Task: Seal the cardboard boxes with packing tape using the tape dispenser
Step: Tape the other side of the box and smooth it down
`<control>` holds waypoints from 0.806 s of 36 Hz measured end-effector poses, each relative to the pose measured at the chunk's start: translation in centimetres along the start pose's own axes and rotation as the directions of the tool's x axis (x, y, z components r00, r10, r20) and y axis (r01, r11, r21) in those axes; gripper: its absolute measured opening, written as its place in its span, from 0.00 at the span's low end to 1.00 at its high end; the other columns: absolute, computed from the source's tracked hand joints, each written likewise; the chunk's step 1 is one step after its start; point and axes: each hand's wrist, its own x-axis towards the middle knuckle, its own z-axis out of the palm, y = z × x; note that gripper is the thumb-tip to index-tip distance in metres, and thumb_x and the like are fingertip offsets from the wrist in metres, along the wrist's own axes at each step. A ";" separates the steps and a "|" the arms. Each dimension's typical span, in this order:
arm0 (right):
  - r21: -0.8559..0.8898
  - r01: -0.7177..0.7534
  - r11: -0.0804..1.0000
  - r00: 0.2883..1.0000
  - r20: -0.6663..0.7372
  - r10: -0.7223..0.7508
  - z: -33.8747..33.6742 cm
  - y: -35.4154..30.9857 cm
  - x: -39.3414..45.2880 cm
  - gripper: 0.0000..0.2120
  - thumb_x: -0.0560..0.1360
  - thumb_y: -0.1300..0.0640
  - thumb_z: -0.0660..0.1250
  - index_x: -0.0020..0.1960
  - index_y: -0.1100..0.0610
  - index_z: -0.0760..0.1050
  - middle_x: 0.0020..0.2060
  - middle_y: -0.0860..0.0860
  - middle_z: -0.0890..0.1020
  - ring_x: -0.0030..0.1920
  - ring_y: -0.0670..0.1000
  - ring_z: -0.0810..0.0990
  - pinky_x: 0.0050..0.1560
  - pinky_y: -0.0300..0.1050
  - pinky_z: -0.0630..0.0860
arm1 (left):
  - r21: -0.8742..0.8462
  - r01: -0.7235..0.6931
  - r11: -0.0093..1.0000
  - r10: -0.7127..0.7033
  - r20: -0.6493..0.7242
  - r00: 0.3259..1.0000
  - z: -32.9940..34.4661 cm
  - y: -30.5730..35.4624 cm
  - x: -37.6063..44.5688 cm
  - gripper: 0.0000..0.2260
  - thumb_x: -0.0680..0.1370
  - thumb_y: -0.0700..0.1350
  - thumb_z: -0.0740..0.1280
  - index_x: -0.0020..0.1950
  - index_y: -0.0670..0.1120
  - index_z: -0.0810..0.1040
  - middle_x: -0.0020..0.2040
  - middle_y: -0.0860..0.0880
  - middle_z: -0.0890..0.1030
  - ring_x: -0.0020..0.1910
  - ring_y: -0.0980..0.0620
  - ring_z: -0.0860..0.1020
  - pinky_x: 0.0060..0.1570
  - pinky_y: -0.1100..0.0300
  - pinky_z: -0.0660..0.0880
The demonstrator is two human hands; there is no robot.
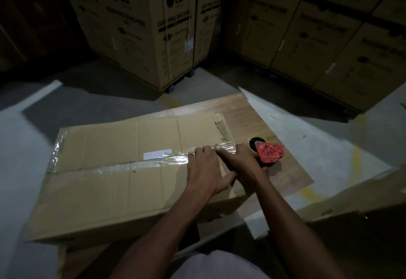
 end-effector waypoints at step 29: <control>-0.327 0.109 0.939 0.993 0.000 -0.116 -3.9 1.1 4.7 0.27 0.75 0.27 0.63 0.40 0.50 0.82 0.31 0.49 0.83 0.33 0.52 0.83 0.36 0.56 0.80 | -0.058 0.109 0.992 -0.107 0.051 0.993 0.9 3.3 0.6 0.45 0.78 0.72 0.50 0.83 0.39 0.50 0.82 0.39 0.55 0.81 0.40 0.54 0.79 0.43 0.48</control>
